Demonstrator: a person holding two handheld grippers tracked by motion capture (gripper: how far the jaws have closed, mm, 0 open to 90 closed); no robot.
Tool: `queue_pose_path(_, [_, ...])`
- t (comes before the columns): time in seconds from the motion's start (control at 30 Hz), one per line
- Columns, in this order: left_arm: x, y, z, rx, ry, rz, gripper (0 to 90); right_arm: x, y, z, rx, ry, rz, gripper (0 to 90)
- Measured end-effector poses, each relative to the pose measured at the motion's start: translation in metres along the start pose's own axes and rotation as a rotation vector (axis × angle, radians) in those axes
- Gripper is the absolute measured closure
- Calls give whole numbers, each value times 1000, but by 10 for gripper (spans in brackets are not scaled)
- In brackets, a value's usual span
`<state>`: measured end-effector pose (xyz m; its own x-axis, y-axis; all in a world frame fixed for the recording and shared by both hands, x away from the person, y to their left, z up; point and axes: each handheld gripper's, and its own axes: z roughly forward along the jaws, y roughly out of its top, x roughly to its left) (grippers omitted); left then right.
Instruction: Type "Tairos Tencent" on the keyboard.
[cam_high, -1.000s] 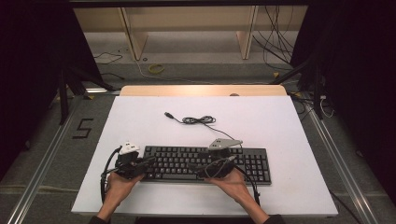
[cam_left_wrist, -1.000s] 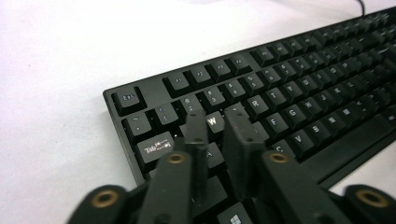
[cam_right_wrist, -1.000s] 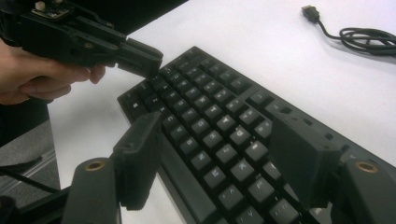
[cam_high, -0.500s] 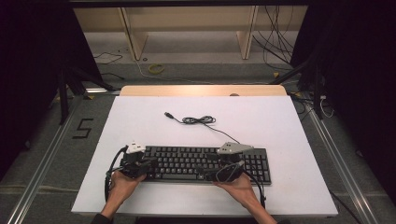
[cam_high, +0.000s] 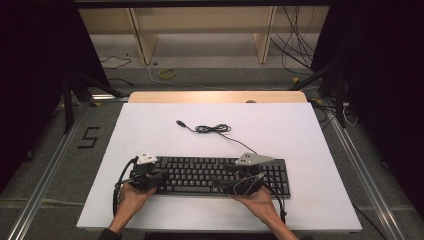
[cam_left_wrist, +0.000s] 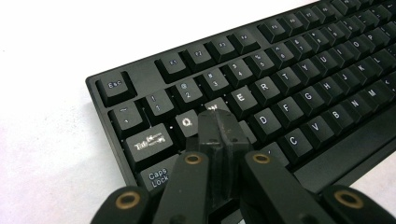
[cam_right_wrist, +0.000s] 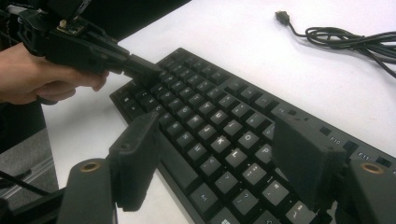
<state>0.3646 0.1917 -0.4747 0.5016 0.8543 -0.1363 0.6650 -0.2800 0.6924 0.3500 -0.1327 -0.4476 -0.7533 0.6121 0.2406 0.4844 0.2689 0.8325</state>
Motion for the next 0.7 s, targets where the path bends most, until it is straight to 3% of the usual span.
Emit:
queue_pose_path(0.43, [1,-1,1,1,-5,-2,888,-2,0,3,8,-15,6,348])
queue_pose_path(0.7, [1,0,-5,-30,-12,-16,880,-2,0,2,1,-19,8,348])
